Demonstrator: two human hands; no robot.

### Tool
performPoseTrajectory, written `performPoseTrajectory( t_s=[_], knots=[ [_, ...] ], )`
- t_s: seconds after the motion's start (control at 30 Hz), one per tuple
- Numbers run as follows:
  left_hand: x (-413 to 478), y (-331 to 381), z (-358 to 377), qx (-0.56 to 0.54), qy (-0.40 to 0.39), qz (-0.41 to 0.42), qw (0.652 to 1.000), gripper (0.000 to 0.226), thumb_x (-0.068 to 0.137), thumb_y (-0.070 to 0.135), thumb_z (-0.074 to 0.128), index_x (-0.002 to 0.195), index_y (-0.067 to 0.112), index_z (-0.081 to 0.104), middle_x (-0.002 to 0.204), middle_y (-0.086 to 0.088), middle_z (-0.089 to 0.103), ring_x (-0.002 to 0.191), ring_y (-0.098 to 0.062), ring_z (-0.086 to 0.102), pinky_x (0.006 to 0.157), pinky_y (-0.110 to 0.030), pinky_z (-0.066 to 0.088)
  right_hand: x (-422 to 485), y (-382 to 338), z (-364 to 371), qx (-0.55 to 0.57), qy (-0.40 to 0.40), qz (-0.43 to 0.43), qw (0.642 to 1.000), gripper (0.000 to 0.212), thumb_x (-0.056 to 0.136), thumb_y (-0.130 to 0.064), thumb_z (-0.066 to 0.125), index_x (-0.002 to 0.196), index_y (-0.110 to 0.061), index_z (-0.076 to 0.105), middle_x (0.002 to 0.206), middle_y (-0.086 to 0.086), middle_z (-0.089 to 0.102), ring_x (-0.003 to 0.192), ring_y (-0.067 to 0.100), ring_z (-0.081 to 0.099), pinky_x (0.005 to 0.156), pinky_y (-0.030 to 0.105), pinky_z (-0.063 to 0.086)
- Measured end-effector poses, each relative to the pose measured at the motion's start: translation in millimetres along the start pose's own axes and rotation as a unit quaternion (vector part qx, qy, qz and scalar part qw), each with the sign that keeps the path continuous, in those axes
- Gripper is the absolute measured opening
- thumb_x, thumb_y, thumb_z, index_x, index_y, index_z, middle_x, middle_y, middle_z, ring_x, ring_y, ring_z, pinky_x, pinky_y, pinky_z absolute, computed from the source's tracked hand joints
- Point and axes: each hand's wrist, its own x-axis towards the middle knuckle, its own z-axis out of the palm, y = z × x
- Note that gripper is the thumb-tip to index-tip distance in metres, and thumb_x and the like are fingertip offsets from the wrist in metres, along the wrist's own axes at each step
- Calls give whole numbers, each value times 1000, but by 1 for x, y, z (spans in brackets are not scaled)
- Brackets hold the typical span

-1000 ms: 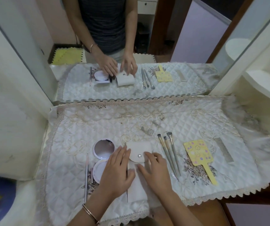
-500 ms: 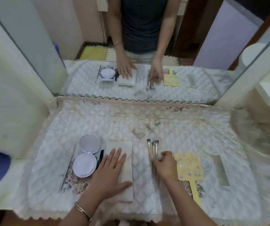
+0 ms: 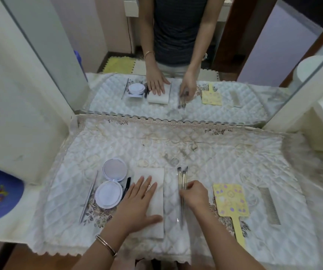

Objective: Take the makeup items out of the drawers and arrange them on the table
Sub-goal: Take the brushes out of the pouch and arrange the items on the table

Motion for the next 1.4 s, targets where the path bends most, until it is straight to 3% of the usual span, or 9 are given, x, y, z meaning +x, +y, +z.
performPoseTrajectory(
  t_s=[0.1, 0.27, 0.4, 0.73, 0.83, 1.0, 1.1, 1.27, 1.4],
  knots=[
    [-1, -1, -1, -6, -5, 3, 1000, 92, 72, 82, 16, 137, 21, 37, 142, -3, 46, 135, -20, 21, 108, -31, 0, -3, -1, 6, 27, 1, -16, 1000, 16, 76, -6, 61, 91, -6, 57, 94, 9, 62, 77, 19, 50, 63, 25, 38],
    [-4, 2, -3, -19, 75, 19, 997, 98, 68, 74, 31, 146, 20, 9, 155, -1, -1, 141, -25, -14, 103, -24, -24, -11, -2, 15, 95, -18, 1, 995, 23, 74, -6, 66, 88, -11, 49, 79, 2, 54, 69, 16, 52, 54, 23, 40],
    [-7, 5, -6, -3, 53, 30, 998, 84, 70, 72, 34, 133, 17, 40, 141, -5, 48, 133, -24, 23, 108, -33, -2, -20, 12, 22, 193, -47, 39, 979, 32, 65, -5, 77, 80, -13, 50, 78, 7, 55, 72, 24, 56, 69, 37, 51],
    [3, 32, -2, 15, 27, 102, 994, 71, 69, 59, 32, 113, 14, 65, 121, -2, 65, 120, -22, 55, 110, -38, 2, -20, 22, 11, 144, 15, -24, 989, 21, 73, -16, 75, 83, -12, 57, 66, -2, 56, 65, 15, 55, 60, 25, 44],
    [4, 32, -2, 18, 23, 93, 995, 71, 68, 58, 32, 111, 13, 66, 120, -2, 66, 120, -23, 56, 110, -39, 3, -20, 20, 13, 129, 21, -46, 990, 17, 74, -13, 73, 83, -11, 60, 65, -5, 53, 64, 12, 53, 68, 25, 45],
    [-1, 40, -4, 4, 56, 91, 994, 69, 76, 54, 36, 127, 9, 53, 140, -3, 47, 135, -26, 37, 110, -36, -9, -22, 28, 14, 115, 63, -59, 990, 18, 77, -17, 71, 89, -16, 58, 65, -7, 53, 62, 9, 51, 56, 14, 38],
    [-1, 44, 4, -2, 44, 90, 995, 66, 72, 53, 36, 115, 10, 62, 125, -7, 62, 128, -24, 35, 112, -36, -1, -25, 31, 14, 91, 65, -63, 992, 26, 79, -16, 69, 102, -13, 58, 69, -7, 52, 63, 5, 50, 55, 10, 37],
    [5, 56, 5, -20, 80, 115, 990, 56, 76, 45, 38, 114, 11, 63, 122, -8, 64, 124, -23, 35, 111, -35, 4, -31, 36, 15, 36, 71, -81, 994, 36, 82, -15, 64, 117, -8, 58, 102, 6, 58, 89, 17, 55, 83, 24, 44],
    [16, 63, 8, -32, 60, 132, 989, 58, 75, 49, 39, 117, 16, 62, 125, -6, 63, 125, -19, 35, 110, -35, 3, -33, 43, 0, 14, 62, -99, 993, 25, 89, -10, 52, 112, -8, 61, 100, 6, 66, 83, 9, 53, 68, 1, 40]
  ],
)
